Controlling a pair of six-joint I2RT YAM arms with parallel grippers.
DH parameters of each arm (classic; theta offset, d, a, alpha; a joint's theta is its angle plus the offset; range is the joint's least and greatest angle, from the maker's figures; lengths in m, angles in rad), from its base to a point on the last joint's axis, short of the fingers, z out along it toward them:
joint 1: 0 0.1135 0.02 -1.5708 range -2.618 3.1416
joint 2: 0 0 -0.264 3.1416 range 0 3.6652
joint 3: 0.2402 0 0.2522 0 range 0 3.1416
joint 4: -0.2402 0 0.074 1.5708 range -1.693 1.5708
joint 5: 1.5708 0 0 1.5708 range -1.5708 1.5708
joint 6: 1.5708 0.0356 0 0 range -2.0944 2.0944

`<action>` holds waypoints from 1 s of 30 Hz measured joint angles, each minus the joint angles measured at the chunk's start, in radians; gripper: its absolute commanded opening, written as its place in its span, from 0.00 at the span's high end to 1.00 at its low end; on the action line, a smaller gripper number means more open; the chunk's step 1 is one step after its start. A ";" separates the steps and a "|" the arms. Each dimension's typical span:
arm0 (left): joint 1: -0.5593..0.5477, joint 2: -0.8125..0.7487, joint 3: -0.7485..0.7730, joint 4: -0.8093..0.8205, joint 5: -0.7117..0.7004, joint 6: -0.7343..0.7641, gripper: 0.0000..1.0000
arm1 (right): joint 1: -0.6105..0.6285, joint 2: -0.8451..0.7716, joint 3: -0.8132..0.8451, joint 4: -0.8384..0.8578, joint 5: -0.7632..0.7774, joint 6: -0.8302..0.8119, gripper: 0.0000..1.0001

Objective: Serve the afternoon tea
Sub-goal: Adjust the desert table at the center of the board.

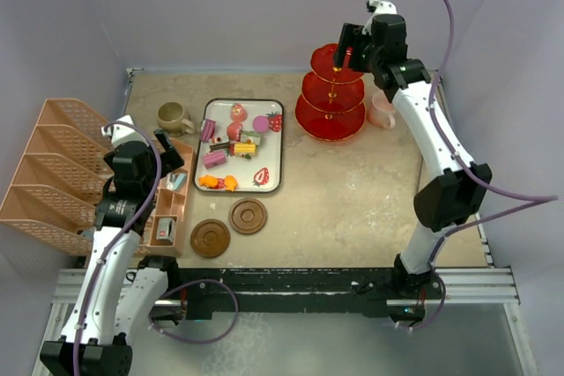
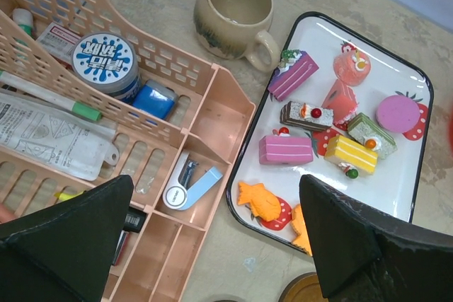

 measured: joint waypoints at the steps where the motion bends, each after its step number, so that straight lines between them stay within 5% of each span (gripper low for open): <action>1: 0.000 0.003 0.000 0.000 0.000 0.000 0.02 | 0.001 0.023 0.027 -0.002 0.000 -0.003 0.23; 13: 0.000 0.034 0.000 0.000 0.000 0.000 0.02 | 0.063 0.253 0.345 -0.041 0.091 -0.035 0.57; 24: 0.000 0.037 0.000 -0.002 -0.003 0.000 0.02 | 0.098 0.199 0.297 -0.086 0.201 -0.076 0.90; 30: 0.000 0.042 0.000 -0.003 -0.003 0.000 0.03 | 0.112 0.118 0.239 -0.125 0.195 -0.080 0.93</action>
